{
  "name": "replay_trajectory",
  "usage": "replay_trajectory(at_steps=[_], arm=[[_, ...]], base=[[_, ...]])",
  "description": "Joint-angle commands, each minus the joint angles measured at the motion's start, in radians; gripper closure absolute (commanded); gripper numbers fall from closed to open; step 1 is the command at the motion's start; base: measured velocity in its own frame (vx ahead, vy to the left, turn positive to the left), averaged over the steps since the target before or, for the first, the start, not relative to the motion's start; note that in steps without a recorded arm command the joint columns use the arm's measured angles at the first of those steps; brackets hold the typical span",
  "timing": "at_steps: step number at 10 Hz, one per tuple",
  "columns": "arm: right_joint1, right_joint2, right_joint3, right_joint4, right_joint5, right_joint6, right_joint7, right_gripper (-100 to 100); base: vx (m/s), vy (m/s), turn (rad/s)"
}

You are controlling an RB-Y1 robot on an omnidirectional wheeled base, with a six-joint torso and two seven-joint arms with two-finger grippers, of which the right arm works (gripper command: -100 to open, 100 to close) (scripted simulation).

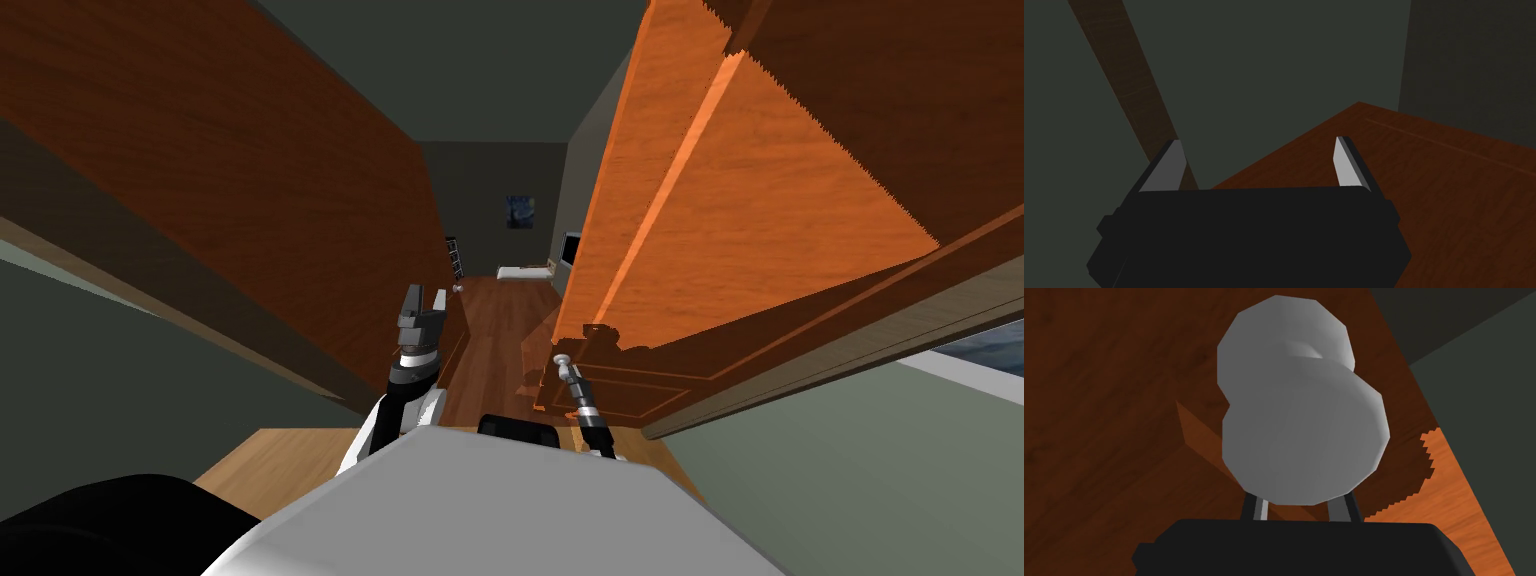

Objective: Push the door open

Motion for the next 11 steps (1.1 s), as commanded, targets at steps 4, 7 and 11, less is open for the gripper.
replay_trajectory(at_steps=[4,7,11], arm=[[-0.032,-0.027,0.006,0.032,-0.017,0.004,0.035,-100],[-0.067,-0.051,0.015,0.075,-0.018,0.002,0.102,-100],[-0.125,-0.089,0.029,0.145,-0.020,-0.001,0.212,-100]], base=[[-0.034,0.026,-0.049],[-0.072,0.039,-0.093],[-0.100,0.081,-0.075]])
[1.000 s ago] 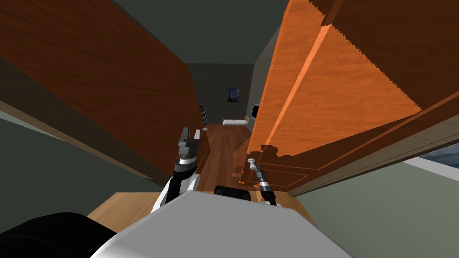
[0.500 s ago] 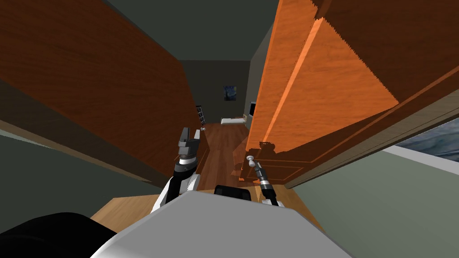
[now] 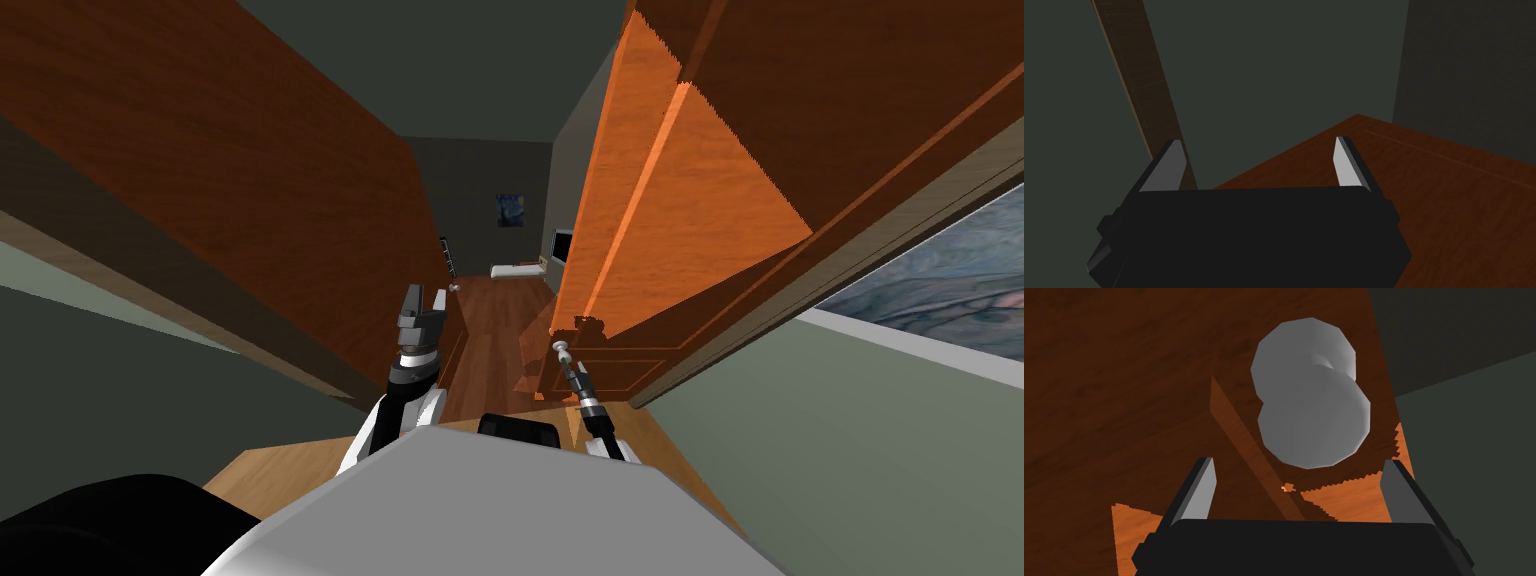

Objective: Push the door open

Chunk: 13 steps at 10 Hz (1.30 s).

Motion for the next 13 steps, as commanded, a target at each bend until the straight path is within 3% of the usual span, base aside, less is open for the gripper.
replay_trajectory(at_steps=[1,8,12,13], arm=[[-0.020,-0.016,0.008,0.024,0.000,0.001,0.049,-100],[-0.118,-0.080,0.032,0.143,-0.003,-0.004,0.237,-100],[-0.160,-0.107,0.043,0.194,-0.004,-0.006,0.317,-100],[-0.152,-0.102,0.041,0.185,-0.004,-0.006,0.300,-100]], base=[[-0.105,0.090,-0.119],[-0.099,0.061,-0.092],[-0.074,0.047,-0.067],[-0.030,0.017,-0.016]])
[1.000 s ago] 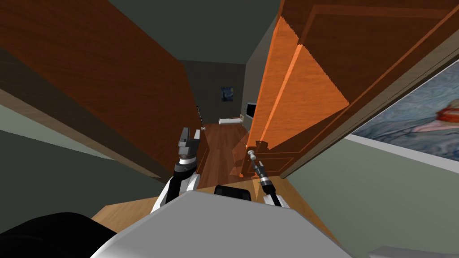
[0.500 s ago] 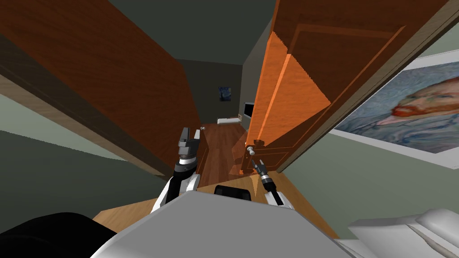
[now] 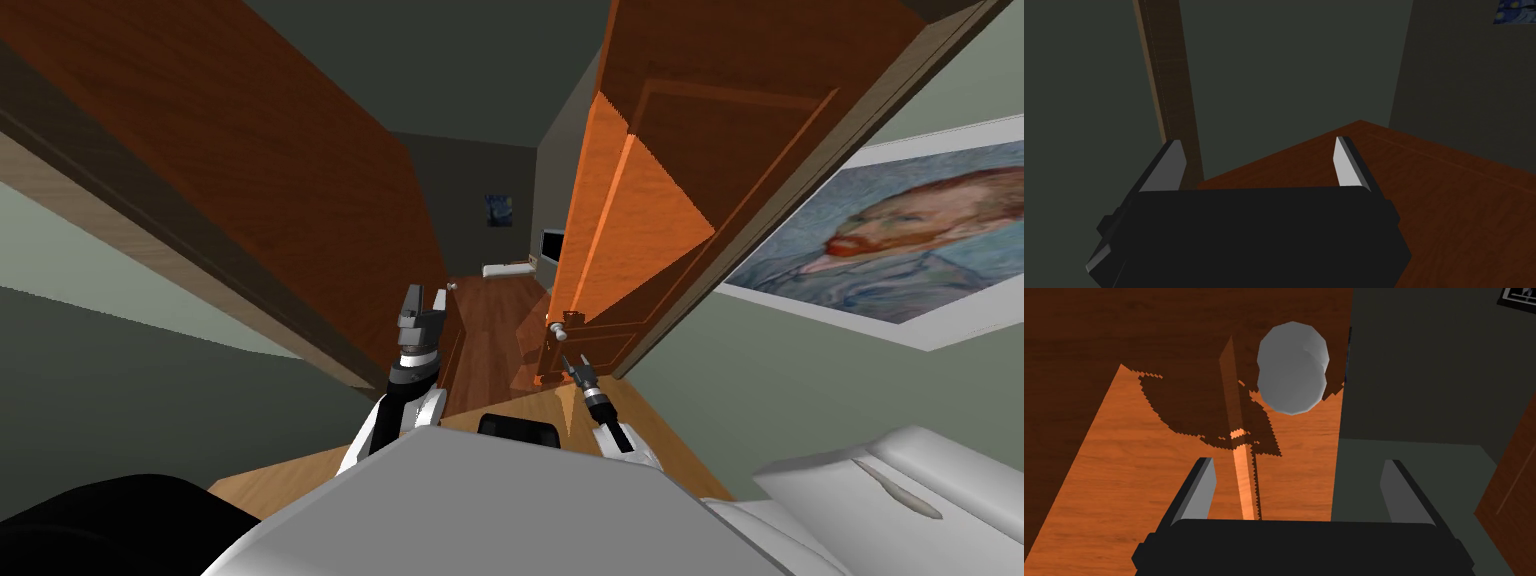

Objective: Push the door open

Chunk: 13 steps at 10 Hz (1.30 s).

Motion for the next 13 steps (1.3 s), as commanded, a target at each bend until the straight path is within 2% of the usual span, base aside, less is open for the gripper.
replay_trajectory(at_steps=[1,8,9,13], arm=[[-0.002,0.003,-0.003,0.002,-0.001,0.001,0.004,-100],[-0.009,0.014,-0.014,0.010,-0.007,0.002,0.021,-100],[-0.009,0.014,-0.014,0.010,-0.007,0.002,0.021,100],[-0.009,0.014,-0.014,0.010,-0.007,0.002,0.021,100]], base=[[0.086,0.031,0.035],[0.175,0.019,0.022],[-0.011,-0.001,-0.005],[-0.020,-0.004,0.001]])
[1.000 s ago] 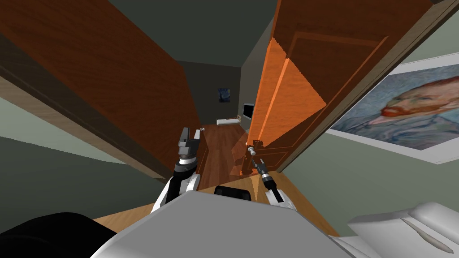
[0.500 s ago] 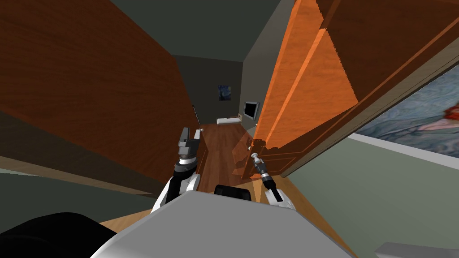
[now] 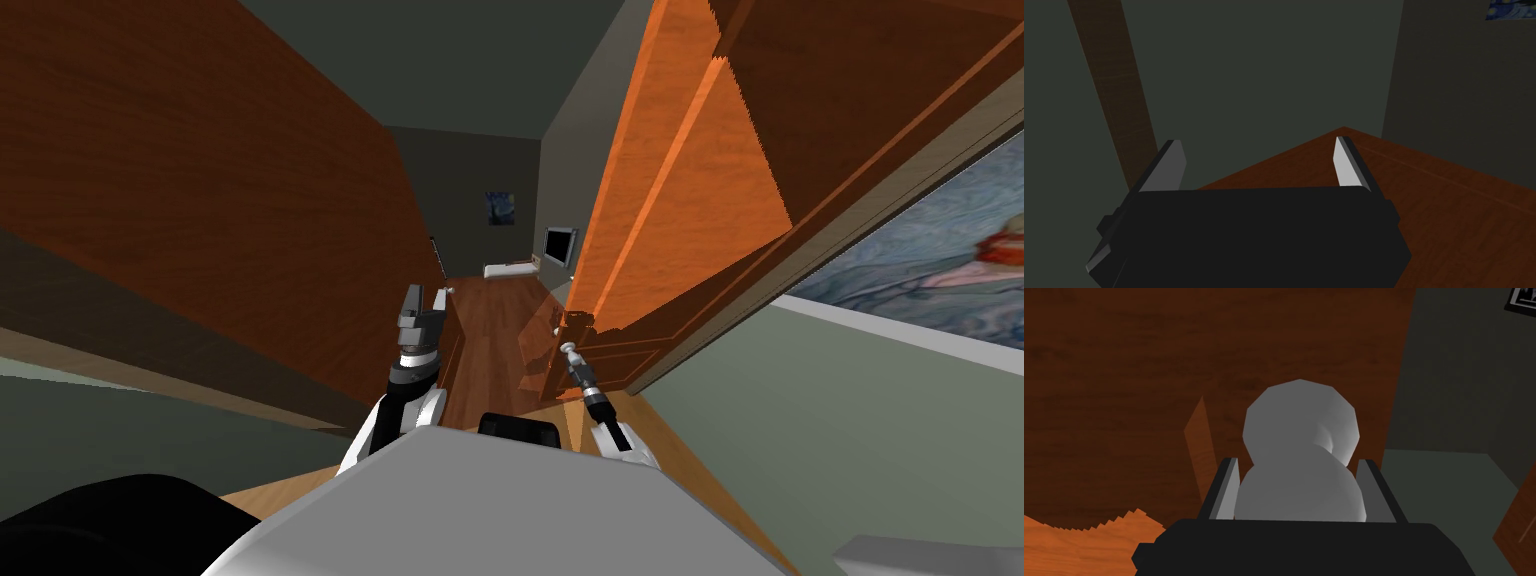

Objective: Push the door open

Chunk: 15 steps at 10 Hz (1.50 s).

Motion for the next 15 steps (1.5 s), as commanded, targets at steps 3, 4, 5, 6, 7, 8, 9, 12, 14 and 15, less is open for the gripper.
replay_trajectory(at_steps=[3,4,5,6,7,8,9,12,14,15], arm=[[-0.002,0.002,-0.011,0.002,-0.006,0.000,-0.047,100],[-0.003,0.003,-0.015,0.003,-0.008,0.000,-0.064,100],[-0.005,0.004,-0.020,0.003,-0.011,0.000,-0.086,100],[-0.006,0.005,-0.025,0.004,-0.014,0.000,-0.107,100],[-0.007,0.006,-0.030,0.005,-0.017,0.000,-0.129,100],[-0.009,0.007,-0.035,0.006,-0.020,0.000,-0.151,100],[-0.010,0.008,-0.042,0.007,-0.024,0.000,-0.179,100],[-0.016,0.013,-0.063,0.010,-0.036,0.000,-0.266,100],[-0.021,0.017,-0.080,0.013,-0.046,0.001,-0.327,100],[-0.021,0.017,-0.080,0.013,-0.046,0.001,-0.335,100]], base=[[0.011,0.000,0.019],[0.015,0.001,0.020],[0.019,0.004,0.031],[0.025,0.002,0.030],[0.027,0.001,0.037],[0.024,0.002,0.052],[0.028,0.004,0.038],[0.033,0.000,0.048],[0.041,-0.002,0.052],[0.031,-0.006,0.022]])
